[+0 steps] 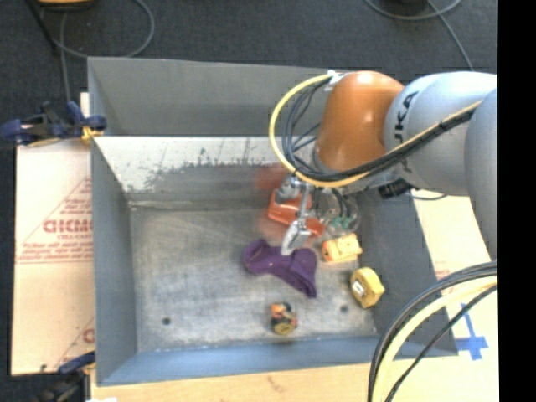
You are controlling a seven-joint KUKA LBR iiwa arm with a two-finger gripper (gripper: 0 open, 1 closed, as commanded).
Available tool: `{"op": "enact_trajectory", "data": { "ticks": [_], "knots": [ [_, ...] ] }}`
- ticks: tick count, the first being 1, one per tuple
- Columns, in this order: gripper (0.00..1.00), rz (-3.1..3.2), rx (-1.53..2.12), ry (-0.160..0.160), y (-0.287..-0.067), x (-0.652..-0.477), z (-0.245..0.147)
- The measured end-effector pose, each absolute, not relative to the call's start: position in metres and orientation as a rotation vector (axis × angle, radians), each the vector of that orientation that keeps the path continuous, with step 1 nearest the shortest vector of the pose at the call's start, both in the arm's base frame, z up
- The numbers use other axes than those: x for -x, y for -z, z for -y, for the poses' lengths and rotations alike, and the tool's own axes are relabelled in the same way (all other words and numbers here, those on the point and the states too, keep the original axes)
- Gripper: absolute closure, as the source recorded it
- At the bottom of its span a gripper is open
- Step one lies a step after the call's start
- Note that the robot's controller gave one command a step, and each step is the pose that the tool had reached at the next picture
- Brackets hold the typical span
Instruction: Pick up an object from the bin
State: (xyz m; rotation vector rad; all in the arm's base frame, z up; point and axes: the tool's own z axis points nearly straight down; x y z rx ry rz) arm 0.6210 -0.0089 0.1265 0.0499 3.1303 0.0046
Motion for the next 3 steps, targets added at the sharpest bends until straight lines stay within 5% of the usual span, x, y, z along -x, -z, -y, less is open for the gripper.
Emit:
{"op": "enact_trajectory", "data": {
  "ticks": [1, 2, 3],
  "knots": [
    [0.0, -3.135, -0.091, 0.003, -0.113, -0.565, -0.009],
    [1.0, -3.118, -0.423, -0.009, -0.079, -0.58, -0.017],
    [1.0, -3.117, -0.423, -0.009, -0.079, -0.581, -0.016]
  ]
}}
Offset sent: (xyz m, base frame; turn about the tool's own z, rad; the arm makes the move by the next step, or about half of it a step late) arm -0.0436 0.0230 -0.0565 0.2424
